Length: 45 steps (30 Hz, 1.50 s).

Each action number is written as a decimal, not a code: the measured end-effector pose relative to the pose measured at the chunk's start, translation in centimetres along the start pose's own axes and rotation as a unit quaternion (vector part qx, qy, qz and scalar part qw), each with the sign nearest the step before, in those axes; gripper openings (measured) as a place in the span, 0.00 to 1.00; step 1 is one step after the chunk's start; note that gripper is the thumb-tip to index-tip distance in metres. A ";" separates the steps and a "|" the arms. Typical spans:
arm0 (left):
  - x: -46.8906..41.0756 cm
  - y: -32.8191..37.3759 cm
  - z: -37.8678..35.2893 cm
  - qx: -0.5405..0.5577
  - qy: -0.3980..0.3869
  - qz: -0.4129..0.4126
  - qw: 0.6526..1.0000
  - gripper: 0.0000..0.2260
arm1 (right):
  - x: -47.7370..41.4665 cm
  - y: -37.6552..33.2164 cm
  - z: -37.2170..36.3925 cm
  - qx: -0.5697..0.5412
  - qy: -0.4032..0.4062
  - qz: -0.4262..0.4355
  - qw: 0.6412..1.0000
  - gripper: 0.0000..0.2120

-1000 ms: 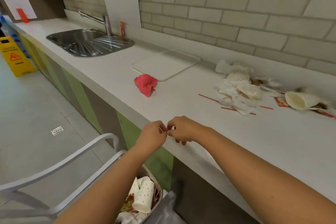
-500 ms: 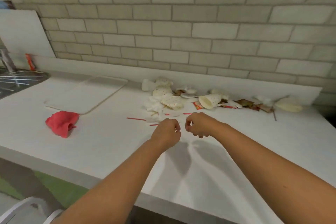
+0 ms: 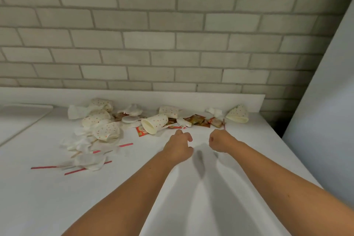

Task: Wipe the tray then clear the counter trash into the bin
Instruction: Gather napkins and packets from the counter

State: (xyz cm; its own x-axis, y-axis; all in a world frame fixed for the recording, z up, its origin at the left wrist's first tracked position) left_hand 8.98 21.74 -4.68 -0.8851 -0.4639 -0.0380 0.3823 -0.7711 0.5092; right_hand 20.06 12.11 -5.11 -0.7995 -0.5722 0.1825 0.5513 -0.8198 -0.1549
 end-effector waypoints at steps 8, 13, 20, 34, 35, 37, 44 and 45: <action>-5.7 2.7 -2.9 -0.002 -0.028 -0.007 1.000 0.21 | -6.2 6.5 -0.3 -0.052 0.023 -0.050 0.997 0.19; -8.6 3.0 -3.6 -0.001 -0.023 -0.005 1.000 0.20 | -9.3 7.4 -0.5 -0.103 0.060 -0.078 0.990 0.15; -12.4 4.2 -5.5 -0.036 -0.015 -0.039 0.998 0.17 | -11.9 8.4 -0.8 -0.094 0.093 -0.091 0.987 0.22; -20.1 7.6 -12.1 -0.214 -0.020 -0.122 0.969 0.15 | -15.4 9.7 -2.1 -0.088 0.050 -0.124 0.987 0.14; -20.3 7.7 -12.3 -0.235 -0.010 -0.127 0.964 0.14 | -15.6 9.8 -2.2 -0.084 0.045 -0.127 0.987 0.13; -20.8 7.7 -12.4 -0.267 -0.004 -0.139 0.954 0.14 | -16.1 10.0 -2.1 -0.075 0.031 -0.134 0.988 0.13; -20.5 6.8 -12.7 -0.295 -0.010 -0.197 0.935 0.15 | -17.1 9.5 -1.1 -0.064 0.010 -0.135 0.989 0.14; -20.3 6.5 -12.7 -0.285 -0.005 -0.204 0.936 0.15 | -17.3 9.2 -0.6 -0.068 0.019 -0.131 0.989 0.14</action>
State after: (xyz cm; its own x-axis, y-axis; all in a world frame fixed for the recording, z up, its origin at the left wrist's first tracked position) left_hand 32.81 20.57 -11.50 -0.9897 -0.0782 -0.1201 0.0891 -0.9921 -0.0883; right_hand 38.83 14.46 -10.29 -0.9207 -0.3372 0.1968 0.2889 -0.9275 -0.2373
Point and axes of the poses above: each hand's wrist, its own x-axis away from the middle knuckle, its own z-axis out of the back of the hand, y = z × x, the point moved 5 cm from there along -x, towards the middle knuckle, and after that the axes turned 5 degrees about y, right-handed, at the moved point
